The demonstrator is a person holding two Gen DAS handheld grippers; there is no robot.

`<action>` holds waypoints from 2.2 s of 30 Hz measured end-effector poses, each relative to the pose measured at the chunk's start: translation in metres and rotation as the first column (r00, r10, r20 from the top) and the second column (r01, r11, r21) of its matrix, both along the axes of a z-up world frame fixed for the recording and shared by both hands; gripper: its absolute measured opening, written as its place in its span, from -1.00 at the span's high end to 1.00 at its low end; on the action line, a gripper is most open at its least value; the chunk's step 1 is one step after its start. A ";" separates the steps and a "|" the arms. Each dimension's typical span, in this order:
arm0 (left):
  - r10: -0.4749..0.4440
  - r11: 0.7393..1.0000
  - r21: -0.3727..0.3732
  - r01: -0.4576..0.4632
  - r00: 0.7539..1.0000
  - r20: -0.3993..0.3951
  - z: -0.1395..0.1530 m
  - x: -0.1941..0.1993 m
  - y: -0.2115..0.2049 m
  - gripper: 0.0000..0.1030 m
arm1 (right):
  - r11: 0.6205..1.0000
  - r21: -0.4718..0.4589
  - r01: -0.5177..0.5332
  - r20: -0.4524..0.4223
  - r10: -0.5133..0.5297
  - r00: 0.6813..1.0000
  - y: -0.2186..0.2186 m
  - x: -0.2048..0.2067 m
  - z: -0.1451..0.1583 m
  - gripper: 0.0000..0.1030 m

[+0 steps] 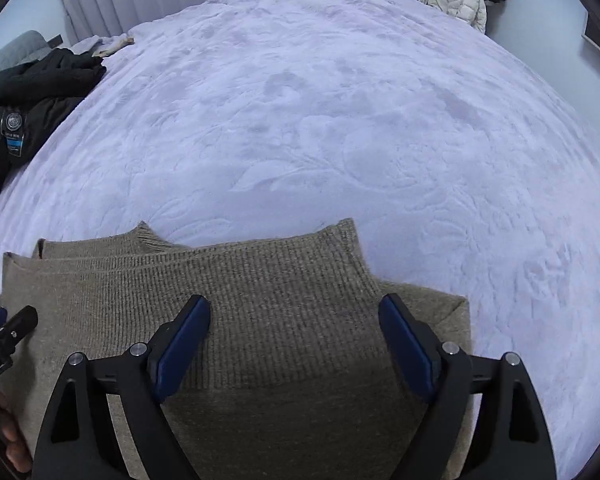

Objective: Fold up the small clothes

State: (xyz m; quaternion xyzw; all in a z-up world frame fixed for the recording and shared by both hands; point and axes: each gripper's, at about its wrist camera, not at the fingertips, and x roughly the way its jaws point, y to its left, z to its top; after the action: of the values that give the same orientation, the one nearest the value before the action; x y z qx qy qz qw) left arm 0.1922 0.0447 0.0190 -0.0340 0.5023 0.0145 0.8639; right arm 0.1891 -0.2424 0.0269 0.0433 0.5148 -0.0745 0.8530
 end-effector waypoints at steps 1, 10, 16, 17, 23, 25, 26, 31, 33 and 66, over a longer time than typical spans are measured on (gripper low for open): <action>-0.011 1.000 0.009 0.011 1.000 0.012 0.007 -0.007 0.000 -0.99 | 1.000 0.015 0.012 -0.001 -0.012 1.000 -0.003 -0.003 0.003 -0.73; 0.094 0.994 -0.064 -0.092 0.995 0.027 0.012 -0.086 0.083 -0.99 | 0.987 -0.071 -0.144 0.118 0.152 0.981 0.047 -0.079 0.045 -0.75; 0.088 0.957 -0.272 -0.101 0.994 -0.060 -0.012 -0.096 0.107 -0.99 | 0.981 -0.098 -0.169 0.041 0.174 0.984 0.100 -0.059 0.023 -0.75; 0.073 0.959 -0.268 -0.088 0.995 -0.063 -0.012 -0.098 0.104 -0.99 | 0.978 -0.124 -0.168 0.009 0.170 0.985 0.109 -0.059 0.012 -0.75; -0.032 0.968 -0.249 0.022 0.999 -0.036 -0.015 -0.104 0.092 -0.99 | 0.977 -0.149 -0.154 0.062 0.164 0.984 0.113 -0.119 0.022 -0.76; -0.039 0.958 -0.287 0.026 0.998 -0.040 -0.017 -0.096 0.092 -0.99 | 0.978 -0.109 -0.179 0.077 0.187 0.979 0.113 -0.144 0.026 -0.76; -0.042 0.954 -0.298 0.027 0.998 -0.043 -0.017 -0.092 0.092 -0.99 | 0.976 -0.104 -0.190 0.083 0.199 0.977 0.115 -0.152 0.027 -0.76; -0.119 0.949 -0.300 0.102 0.992 -0.039 -0.015 -0.085 0.073 -0.99 | 0.973 -0.144 -0.183 0.042 0.190 0.981 0.128 -0.122 0.021 -0.76; -0.131 0.957 -0.264 0.119 0.991 -0.029 -0.019 -0.086 0.067 -0.99 | 0.976 -0.130 -0.173 -0.003 0.174 0.985 0.127 -0.090 0.014 -0.76; -0.121 0.966 -0.233 0.110 0.992 -0.031 -0.008 -0.076 0.048 0.45 | 0.977 -0.114 -0.181 0.022 0.184 0.983 0.133 -0.165 0.008 -1.00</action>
State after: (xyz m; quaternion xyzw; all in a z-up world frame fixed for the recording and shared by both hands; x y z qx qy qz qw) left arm 0.1159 0.0925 0.0108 -0.1045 0.5212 -0.0937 0.8418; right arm 0.0240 -0.1094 0.0352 -0.0505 0.4978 -0.0236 0.8655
